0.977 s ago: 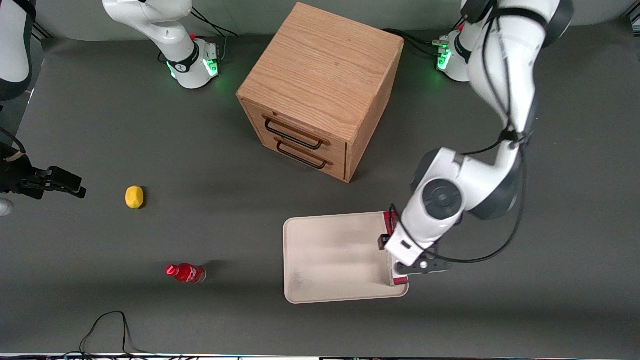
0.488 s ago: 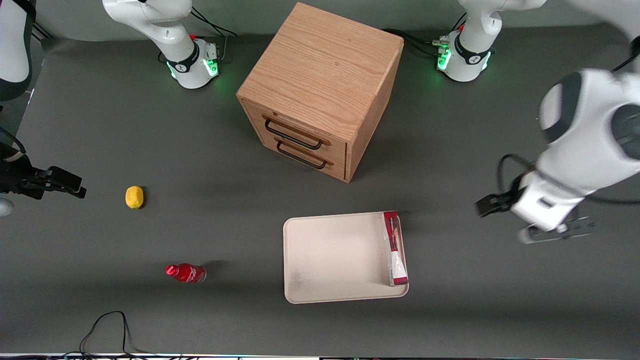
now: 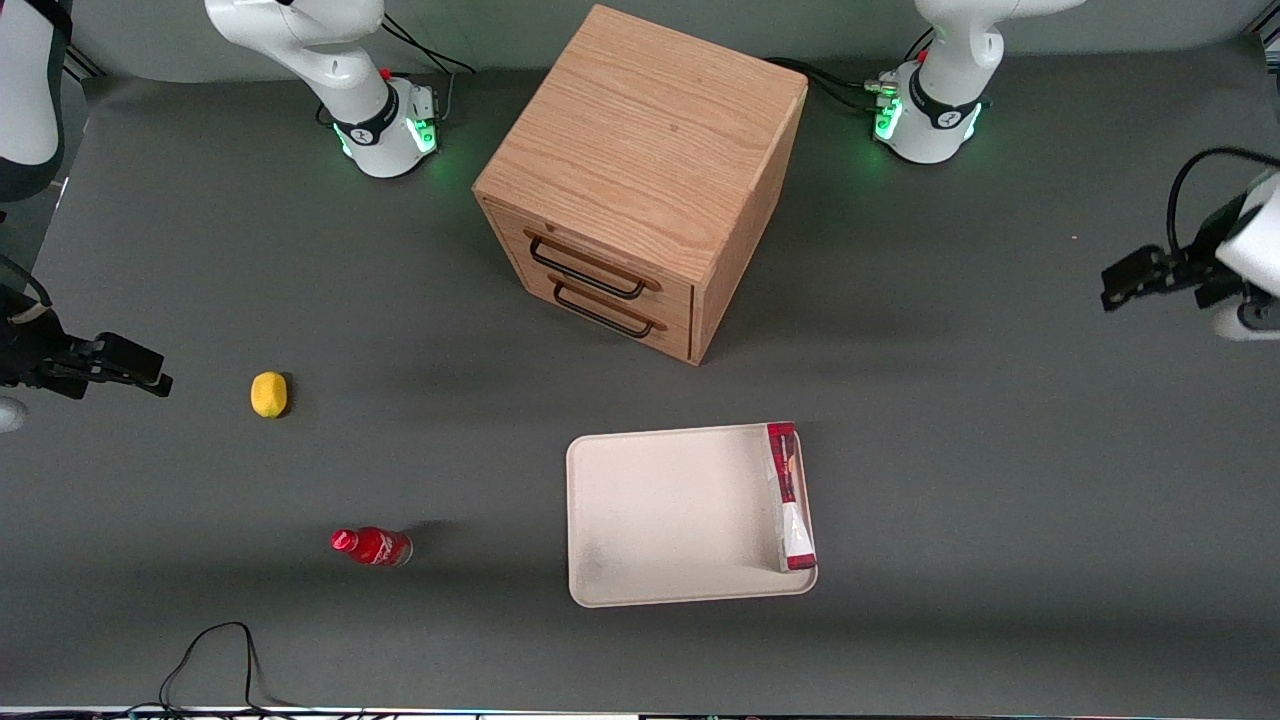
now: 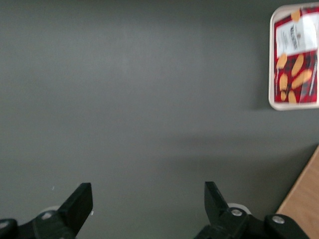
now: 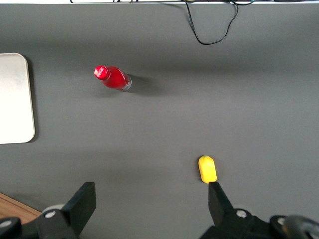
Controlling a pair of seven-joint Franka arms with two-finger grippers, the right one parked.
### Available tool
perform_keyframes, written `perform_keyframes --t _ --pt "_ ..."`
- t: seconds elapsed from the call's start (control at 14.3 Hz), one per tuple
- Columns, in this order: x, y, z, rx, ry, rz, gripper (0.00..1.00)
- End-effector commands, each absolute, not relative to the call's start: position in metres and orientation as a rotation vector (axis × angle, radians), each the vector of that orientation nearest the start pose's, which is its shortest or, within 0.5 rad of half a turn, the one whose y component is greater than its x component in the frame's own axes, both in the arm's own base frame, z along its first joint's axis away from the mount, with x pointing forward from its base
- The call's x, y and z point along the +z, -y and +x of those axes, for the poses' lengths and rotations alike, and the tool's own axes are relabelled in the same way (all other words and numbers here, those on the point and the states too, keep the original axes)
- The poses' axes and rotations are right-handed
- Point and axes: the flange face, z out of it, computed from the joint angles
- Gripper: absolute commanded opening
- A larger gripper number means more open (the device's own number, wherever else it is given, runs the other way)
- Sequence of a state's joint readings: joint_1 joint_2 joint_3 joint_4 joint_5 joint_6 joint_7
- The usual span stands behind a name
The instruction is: Place red cookie box on tray
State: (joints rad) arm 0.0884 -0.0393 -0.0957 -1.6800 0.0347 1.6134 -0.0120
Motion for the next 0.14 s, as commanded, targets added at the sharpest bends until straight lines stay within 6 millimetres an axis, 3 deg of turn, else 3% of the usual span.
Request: perform_keyframes --t 0.0,0.07 --pt "0.6124 0.0046 0.5158 0.061 -0.056 -3.108 1.00" --pt "0.6130 0.0047 0.5150 0.064 -0.071 -3.107 1.00"
